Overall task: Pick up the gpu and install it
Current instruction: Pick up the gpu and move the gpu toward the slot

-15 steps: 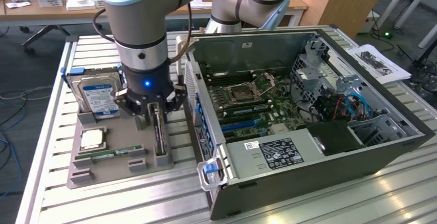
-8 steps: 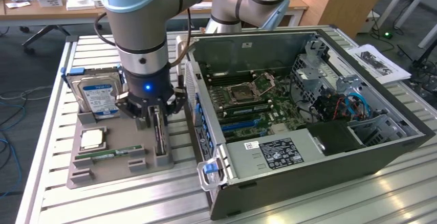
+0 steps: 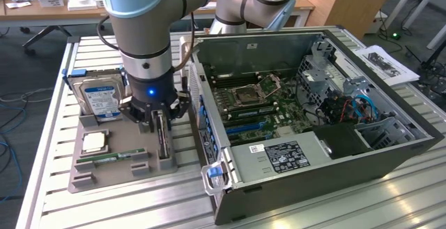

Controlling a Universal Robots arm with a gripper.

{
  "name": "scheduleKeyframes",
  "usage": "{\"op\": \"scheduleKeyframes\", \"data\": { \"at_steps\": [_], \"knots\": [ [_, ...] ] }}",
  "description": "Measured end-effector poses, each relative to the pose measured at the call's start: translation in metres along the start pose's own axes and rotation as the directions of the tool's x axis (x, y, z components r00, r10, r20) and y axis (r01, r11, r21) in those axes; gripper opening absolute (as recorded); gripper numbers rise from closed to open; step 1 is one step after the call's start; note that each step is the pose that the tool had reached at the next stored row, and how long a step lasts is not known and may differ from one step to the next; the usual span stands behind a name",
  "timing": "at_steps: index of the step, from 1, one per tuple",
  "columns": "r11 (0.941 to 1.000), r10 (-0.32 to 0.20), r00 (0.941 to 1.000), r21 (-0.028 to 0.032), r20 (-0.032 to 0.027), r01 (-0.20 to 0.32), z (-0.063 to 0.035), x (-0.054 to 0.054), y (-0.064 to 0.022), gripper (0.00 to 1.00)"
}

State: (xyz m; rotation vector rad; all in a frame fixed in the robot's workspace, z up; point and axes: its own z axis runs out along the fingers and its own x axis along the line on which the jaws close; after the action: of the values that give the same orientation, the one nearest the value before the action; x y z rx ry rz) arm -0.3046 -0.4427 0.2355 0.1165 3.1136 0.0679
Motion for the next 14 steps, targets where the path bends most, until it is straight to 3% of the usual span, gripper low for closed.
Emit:
{"op": "scheduleKeyframes", "data": {
  "at_steps": [9,14],
  "knots": [
    [1.0,0.0,1.0,0.0001,-0.0001,0.0,0.0039,0.0001,-0.0002,0.43],
    [1.0,-0.003,1.0,-0.003,-0.0005,0.003,0.0044,0.0001,-0.0002,0.43]
  ]
}}
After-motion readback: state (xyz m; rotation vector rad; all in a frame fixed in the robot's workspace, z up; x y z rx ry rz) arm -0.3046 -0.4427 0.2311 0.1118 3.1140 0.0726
